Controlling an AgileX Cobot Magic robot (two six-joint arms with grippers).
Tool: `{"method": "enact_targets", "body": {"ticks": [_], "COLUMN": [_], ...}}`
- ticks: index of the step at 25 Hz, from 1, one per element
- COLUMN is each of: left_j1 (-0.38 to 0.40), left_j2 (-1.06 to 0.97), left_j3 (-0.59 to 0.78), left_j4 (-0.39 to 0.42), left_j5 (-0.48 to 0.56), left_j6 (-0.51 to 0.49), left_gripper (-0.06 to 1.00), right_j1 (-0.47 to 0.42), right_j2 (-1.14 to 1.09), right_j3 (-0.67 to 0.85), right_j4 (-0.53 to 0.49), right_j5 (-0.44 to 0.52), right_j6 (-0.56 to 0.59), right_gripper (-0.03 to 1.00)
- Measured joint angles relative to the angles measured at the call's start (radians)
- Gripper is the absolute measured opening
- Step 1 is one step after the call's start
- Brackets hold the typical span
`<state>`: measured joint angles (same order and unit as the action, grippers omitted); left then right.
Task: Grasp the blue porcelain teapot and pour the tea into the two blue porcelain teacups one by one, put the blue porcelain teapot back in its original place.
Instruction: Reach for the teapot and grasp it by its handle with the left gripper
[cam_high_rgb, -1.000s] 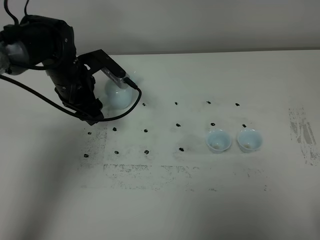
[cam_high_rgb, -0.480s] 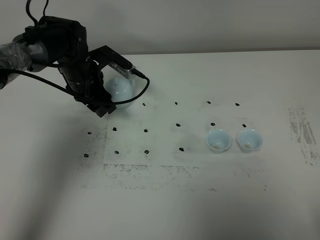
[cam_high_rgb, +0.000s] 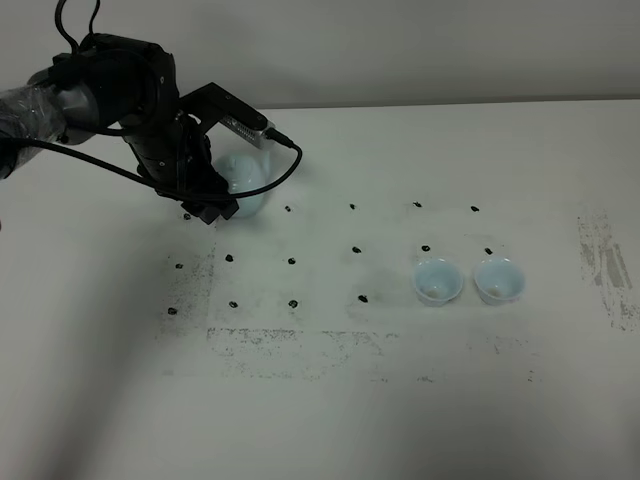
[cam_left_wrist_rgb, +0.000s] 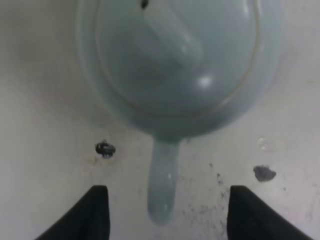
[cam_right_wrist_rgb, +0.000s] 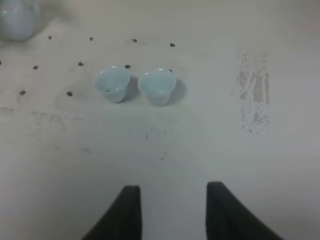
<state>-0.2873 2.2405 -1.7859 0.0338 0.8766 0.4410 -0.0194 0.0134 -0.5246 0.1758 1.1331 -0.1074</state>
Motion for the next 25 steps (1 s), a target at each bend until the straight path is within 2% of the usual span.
{"method": "enact_targets", "body": {"ticks": [25], "left_j1": [-0.008], "left_j2": [0.033], "left_j3": [0.0], "left_j4": [0.002], "left_j5": [-0.059], "left_j6": [0.004], "left_gripper": [0.5], "right_j1": [0.0], "right_j2": [0.0], "right_j3": [0.0], "right_j4": [0.0], "right_j5": [0.0], "right_j6": [0.0], "right_gripper": [0.3]}}
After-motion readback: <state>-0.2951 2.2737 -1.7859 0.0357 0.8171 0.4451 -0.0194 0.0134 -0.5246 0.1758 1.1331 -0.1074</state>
